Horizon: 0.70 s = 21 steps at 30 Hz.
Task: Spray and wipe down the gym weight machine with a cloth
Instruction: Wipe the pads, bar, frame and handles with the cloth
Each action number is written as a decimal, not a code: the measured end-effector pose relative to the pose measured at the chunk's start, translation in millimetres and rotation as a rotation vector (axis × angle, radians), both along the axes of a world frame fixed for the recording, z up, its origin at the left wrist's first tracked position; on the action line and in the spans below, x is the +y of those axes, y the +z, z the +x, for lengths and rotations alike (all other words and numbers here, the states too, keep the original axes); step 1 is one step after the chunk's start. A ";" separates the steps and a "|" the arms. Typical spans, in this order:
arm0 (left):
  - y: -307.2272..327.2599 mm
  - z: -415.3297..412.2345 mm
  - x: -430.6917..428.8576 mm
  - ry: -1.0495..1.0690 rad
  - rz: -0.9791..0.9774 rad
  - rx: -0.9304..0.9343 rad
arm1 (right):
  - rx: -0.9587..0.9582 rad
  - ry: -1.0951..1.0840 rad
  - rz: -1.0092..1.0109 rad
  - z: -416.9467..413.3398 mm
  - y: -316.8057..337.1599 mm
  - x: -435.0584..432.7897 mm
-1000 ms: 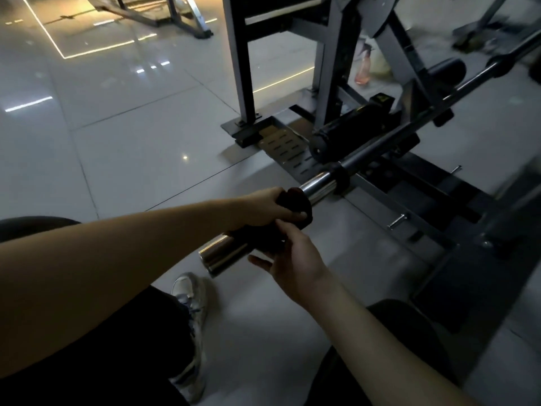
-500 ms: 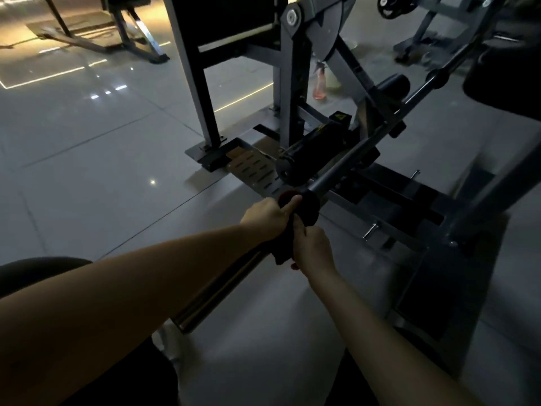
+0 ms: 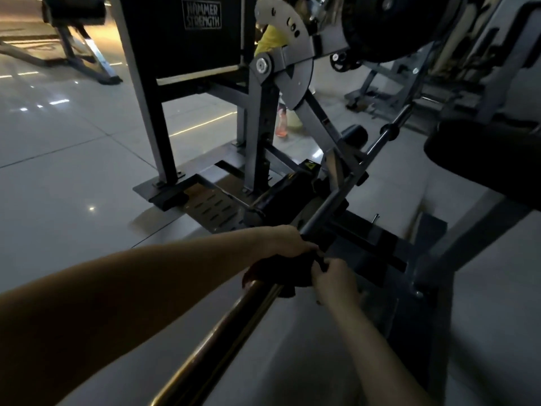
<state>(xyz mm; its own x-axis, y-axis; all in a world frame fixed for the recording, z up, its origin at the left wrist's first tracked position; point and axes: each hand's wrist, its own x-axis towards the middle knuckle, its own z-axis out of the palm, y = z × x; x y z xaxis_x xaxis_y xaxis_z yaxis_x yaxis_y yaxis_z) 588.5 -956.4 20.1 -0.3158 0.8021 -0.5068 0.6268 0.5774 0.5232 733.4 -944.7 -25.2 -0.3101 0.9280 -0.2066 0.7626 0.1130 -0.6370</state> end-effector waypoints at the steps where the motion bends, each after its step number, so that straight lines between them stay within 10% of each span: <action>1: -5.3 -3.2 8.5 0.051 0.023 -0.052 | -0.003 -0.021 -0.017 -6.8 -0.5 2.4; 8: -28.8 -14.4 52.4 0.249 0.152 -0.425 | -0.113 -0.175 0.284 -25.8 26.1 20.1; 13: -28.8 -14.8 94.3 0.199 0.237 -0.545 | 0.101 -0.195 -0.011 -51.6 38.6 18.5; 21: -14.8 -21.6 134.6 0.183 0.236 -0.656 | -0.156 -0.171 -0.099 -82.4 48.7 59.9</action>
<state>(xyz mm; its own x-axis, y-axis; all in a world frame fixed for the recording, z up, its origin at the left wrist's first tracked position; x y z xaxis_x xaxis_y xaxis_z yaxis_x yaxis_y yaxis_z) 566.9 -821.9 5.3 -0.1455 0.8773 -0.4574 0.0450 0.4677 0.8827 651.0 -884.8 23.6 -0.1076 0.9370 -0.3325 0.8551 -0.0834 -0.5116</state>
